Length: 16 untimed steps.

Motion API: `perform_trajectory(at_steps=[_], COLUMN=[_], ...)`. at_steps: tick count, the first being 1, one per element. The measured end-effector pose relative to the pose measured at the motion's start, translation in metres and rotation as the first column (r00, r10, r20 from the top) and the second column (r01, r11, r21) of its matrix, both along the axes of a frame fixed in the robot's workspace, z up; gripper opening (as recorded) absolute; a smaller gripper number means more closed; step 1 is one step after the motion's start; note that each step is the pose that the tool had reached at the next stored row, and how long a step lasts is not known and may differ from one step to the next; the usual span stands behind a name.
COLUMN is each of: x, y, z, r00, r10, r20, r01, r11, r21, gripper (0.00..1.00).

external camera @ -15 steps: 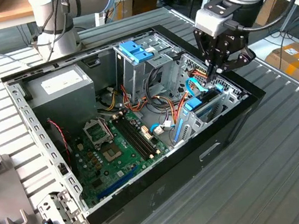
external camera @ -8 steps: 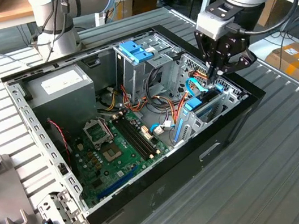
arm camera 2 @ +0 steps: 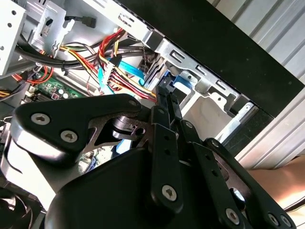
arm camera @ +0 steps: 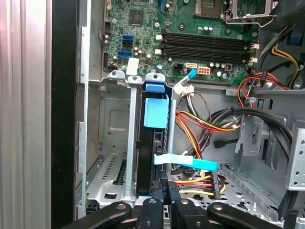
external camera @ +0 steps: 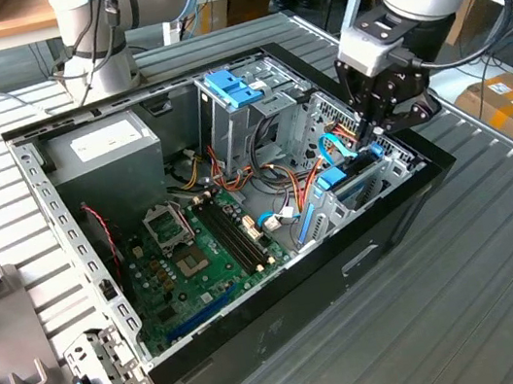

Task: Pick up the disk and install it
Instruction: 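Insert the second disk wire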

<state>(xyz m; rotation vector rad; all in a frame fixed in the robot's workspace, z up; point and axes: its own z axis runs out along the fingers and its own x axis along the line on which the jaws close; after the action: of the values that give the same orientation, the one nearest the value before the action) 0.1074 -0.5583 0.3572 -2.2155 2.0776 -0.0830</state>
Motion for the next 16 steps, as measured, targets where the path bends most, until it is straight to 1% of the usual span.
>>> perform_trajectory(at_steps=[3,5,6,7,9,10,12,16], x=[-0.0002,-0.0003,-0.0003,-0.0003,-0.0008,-0.0017,-0.0018,-0.0018], y=[-0.0031,-0.0032,-0.0032,-0.0032,-0.0033,-0.0032,-0.0032,-0.0033], z=[-0.0032,-0.0044,-0.0057,-0.0059,-0.0059,-0.0059,-0.0061,-0.0066], r00=[1.0000,1.0000,0.9996,0.9993,0.9991,0.9991,0.9989,0.9969], r10=[-0.002,-0.005,-0.027,-0.039,-0.043,-0.043,-0.046,-0.078], r20=[-0.0001,-0.0001,-0.0001,-0.0001,0.0000,-0.0001,-0.0002,-0.0002], r01=[0.002,0.005,0.027,0.039,0.043,0.043,0.046,0.078], r11=[1.0000,1.0000,0.9996,0.9993,0.9991,0.9991,0.9989,0.9969], r21=[0.0005,0.0003,0.0004,0.0004,0.0007,0.0037,0.0044,0.0043], gripper=[0.16,0.16,0.16,0.16,0.16,0.16,0.16,0.16])
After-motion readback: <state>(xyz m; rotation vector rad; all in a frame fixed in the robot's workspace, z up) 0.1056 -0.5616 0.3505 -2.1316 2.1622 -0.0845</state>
